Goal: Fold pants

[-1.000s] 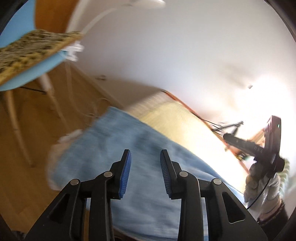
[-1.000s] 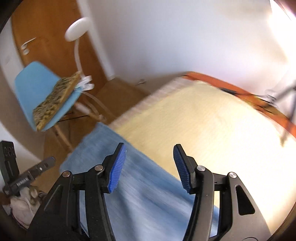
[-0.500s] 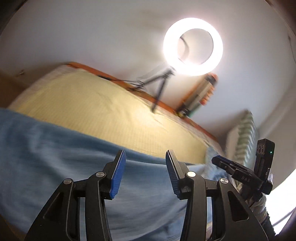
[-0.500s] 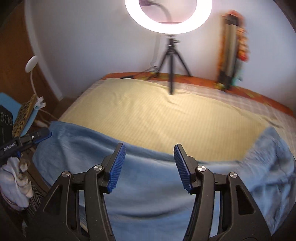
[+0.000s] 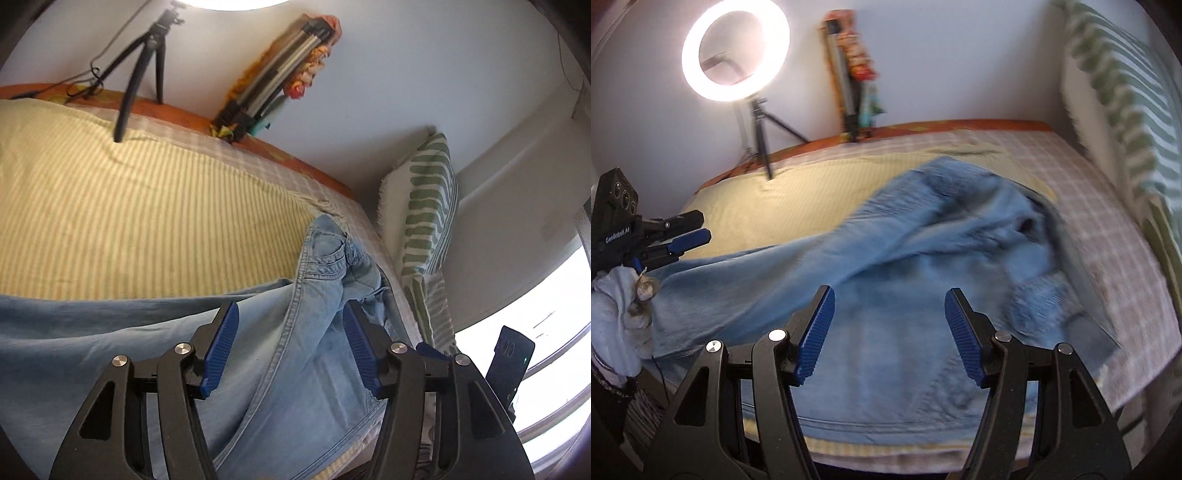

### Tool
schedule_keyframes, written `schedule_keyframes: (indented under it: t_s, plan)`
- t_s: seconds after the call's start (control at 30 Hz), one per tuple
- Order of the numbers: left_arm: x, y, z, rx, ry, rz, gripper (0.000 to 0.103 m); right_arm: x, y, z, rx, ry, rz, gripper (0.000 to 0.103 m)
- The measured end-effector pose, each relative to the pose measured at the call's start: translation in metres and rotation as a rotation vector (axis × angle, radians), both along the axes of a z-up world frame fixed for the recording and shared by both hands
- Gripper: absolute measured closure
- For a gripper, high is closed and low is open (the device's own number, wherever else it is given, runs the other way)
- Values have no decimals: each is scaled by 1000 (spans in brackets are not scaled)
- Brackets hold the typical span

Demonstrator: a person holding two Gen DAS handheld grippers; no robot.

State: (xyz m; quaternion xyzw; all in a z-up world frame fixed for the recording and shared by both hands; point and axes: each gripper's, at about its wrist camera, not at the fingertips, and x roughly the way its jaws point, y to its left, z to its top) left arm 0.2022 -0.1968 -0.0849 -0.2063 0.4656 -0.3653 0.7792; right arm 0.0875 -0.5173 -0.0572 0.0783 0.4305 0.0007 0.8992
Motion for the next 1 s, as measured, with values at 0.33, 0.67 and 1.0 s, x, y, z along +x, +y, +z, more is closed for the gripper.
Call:
schedule_keyframes:
  t_s: [0.33, 0.67, 1.0]
  plan:
    - [65, -108, -55, 10, 248, -81, 45, -47, -81, -6, 54, -2, -179, 36]
    - [73, -155, -74, 54, 283, -120, 47, -62, -128, -24, 111, 23, -284, 36]
    - [49, -177, -40, 71, 60, -180, 86, -55, -153, -42, 246, 33, -304, 36]
